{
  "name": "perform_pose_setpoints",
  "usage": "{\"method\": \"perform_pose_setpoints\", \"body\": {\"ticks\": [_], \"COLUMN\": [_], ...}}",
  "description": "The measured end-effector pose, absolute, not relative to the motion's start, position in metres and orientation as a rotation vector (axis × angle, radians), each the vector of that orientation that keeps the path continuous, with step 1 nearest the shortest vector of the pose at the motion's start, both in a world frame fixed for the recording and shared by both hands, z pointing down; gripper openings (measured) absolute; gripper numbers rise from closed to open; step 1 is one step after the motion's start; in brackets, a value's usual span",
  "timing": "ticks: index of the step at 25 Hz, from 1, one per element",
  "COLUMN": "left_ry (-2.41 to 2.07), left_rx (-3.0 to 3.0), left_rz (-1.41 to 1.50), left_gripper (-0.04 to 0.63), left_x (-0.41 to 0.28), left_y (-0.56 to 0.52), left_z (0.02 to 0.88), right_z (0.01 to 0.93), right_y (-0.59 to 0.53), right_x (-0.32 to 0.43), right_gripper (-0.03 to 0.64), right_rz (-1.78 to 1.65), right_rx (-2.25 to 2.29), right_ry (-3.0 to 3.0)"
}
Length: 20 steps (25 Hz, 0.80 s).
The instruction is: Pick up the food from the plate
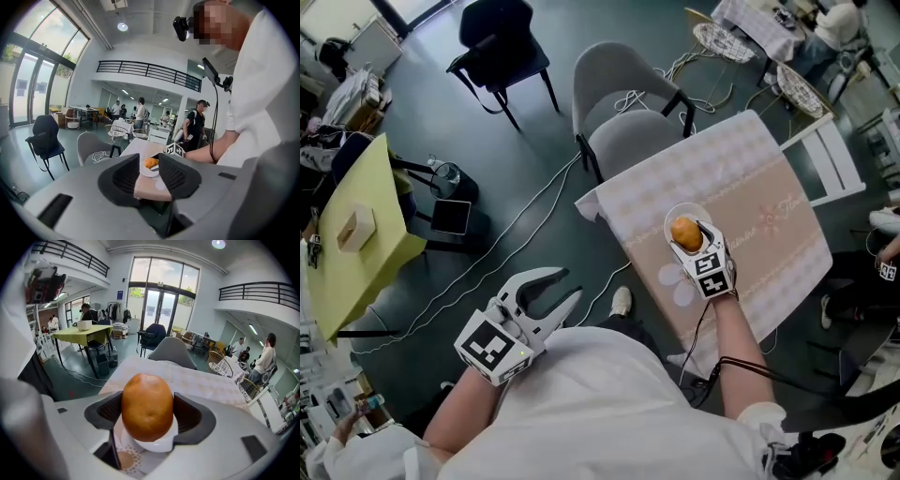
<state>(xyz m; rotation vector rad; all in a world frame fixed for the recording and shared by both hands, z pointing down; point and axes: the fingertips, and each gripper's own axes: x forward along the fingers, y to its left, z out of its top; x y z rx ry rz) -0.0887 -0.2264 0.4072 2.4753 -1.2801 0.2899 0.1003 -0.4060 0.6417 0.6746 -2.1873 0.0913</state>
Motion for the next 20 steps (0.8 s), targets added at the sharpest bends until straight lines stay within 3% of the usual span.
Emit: {"method": "perform_pose_setpoints", "body": {"ticks": [20], "left_ry": [-1.025], "left_rx": [2.629], "left_rz": [0.169], "left_gripper": [0.126], "left_x": [-0.156], "left_y": [-0.133], "left_z": [0.409], "right_z": [0.477], "right_y": [-0.242], "right_x": [0.026], "right_gripper": [0.350], "right_rz": [0.001], "right_rx": [0.941], "right_ry": [-2.296]}}
